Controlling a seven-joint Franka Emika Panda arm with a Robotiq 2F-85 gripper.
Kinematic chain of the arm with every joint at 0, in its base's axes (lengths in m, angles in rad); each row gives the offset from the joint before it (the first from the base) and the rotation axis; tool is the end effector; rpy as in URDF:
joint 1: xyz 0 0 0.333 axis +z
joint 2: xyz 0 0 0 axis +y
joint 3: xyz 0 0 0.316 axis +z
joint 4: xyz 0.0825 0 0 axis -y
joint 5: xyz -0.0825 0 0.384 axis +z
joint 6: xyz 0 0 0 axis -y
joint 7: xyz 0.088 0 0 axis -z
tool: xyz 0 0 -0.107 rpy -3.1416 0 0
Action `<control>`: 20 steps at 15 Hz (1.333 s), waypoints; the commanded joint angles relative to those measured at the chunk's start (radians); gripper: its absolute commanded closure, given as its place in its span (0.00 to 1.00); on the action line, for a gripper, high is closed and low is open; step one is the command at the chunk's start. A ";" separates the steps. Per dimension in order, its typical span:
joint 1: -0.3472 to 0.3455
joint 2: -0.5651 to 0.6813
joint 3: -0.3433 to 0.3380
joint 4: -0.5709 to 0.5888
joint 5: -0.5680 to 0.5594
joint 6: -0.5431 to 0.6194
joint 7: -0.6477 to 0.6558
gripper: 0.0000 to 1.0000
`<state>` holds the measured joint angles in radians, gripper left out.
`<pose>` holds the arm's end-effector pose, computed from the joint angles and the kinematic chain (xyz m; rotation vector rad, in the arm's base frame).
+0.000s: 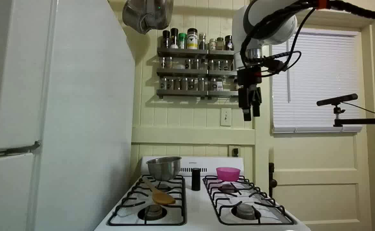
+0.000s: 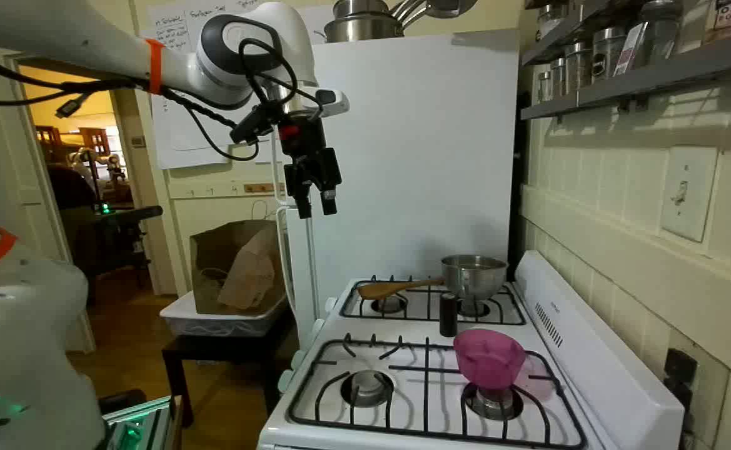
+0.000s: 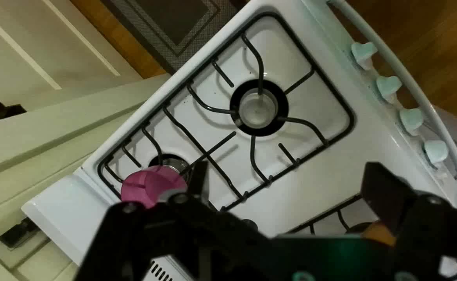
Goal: Pick up the black object and put it on the shelf
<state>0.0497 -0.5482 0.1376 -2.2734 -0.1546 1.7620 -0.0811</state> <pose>0.3849 0.0680 0.5642 2.8909 0.4024 0.0604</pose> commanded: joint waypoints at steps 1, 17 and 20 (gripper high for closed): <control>0.022 0.002 -0.016 0.002 -0.009 -0.003 0.009 0.00; 0.022 0.002 -0.016 0.002 -0.009 -0.003 0.009 0.00; 0.013 0.012 -0.021 -0.010 -0.015 0.043 0.024 0.00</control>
<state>0.0508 -0.5482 0.1363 -2.2734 -0.1546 1.7621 -0.0810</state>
